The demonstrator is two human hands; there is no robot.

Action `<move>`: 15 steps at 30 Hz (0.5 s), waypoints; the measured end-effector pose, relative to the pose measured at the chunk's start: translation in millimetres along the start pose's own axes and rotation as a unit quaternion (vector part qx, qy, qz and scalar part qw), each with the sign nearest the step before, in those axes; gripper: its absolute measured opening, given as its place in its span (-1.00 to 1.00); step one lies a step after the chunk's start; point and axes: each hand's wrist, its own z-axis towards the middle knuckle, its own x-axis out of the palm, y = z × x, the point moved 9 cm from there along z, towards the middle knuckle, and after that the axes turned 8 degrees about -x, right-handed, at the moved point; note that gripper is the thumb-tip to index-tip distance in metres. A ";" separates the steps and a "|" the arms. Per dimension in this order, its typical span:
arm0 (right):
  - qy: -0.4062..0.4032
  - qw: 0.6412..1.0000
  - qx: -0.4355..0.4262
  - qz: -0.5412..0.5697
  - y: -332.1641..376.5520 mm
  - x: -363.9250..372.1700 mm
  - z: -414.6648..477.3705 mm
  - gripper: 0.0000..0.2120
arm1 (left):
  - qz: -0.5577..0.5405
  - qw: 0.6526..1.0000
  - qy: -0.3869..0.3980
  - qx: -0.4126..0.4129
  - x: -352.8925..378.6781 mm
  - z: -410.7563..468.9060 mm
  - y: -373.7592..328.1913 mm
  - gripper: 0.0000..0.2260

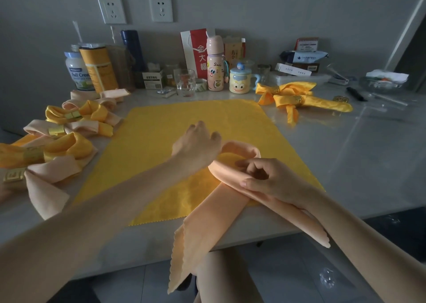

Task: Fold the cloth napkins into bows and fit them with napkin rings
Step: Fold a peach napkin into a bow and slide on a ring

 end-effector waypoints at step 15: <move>-0.108 0.993 -0.051 0.014 19.4 -15.4 -7.5 -0.88 | 0.035 0.979 0.202 -0.003 54.3 -48.7 12.0 -0.77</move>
